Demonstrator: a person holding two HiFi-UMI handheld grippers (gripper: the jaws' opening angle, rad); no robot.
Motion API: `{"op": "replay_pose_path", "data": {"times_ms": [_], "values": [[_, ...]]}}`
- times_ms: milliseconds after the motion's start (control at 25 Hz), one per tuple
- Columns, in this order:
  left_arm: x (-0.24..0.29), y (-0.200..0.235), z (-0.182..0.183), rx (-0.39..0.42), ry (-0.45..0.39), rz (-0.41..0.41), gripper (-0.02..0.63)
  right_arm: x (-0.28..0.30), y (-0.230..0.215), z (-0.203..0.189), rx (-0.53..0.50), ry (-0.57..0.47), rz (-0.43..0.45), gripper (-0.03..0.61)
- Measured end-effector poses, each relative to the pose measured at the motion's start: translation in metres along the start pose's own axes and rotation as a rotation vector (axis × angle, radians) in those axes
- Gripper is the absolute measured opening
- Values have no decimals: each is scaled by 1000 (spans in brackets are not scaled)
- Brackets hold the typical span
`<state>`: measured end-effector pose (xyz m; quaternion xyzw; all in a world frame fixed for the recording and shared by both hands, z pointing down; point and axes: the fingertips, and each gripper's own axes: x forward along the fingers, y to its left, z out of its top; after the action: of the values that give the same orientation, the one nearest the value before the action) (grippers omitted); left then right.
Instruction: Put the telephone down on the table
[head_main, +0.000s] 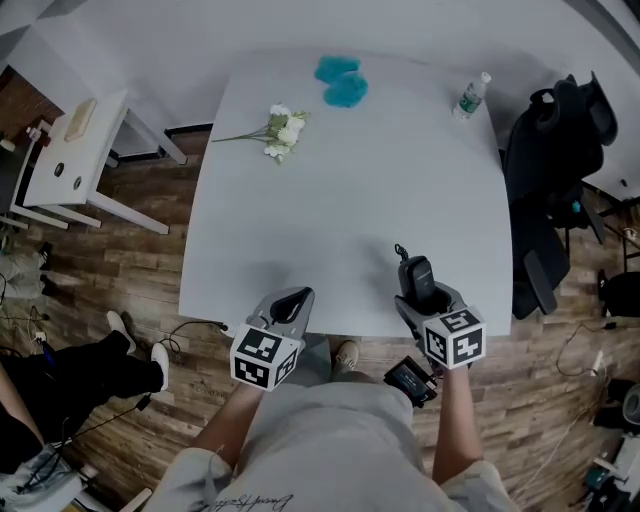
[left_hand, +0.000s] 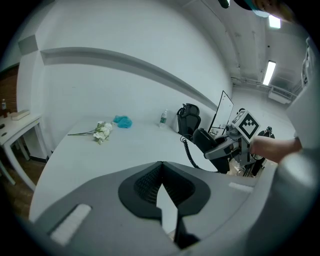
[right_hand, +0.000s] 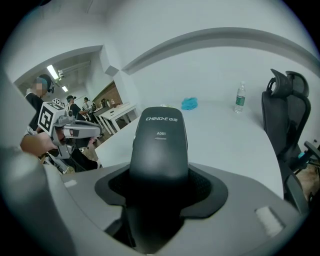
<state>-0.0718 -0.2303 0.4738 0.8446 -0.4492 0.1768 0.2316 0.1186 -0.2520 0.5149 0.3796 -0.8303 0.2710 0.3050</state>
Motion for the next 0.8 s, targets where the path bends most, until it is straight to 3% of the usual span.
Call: {"op": "replay_pose_path", "data": {"times_ms": [800], "values": [[39, 25, 4, -15, 30, -43, 17, 28, -35, 1, 76, 13, -61, 282]]}}
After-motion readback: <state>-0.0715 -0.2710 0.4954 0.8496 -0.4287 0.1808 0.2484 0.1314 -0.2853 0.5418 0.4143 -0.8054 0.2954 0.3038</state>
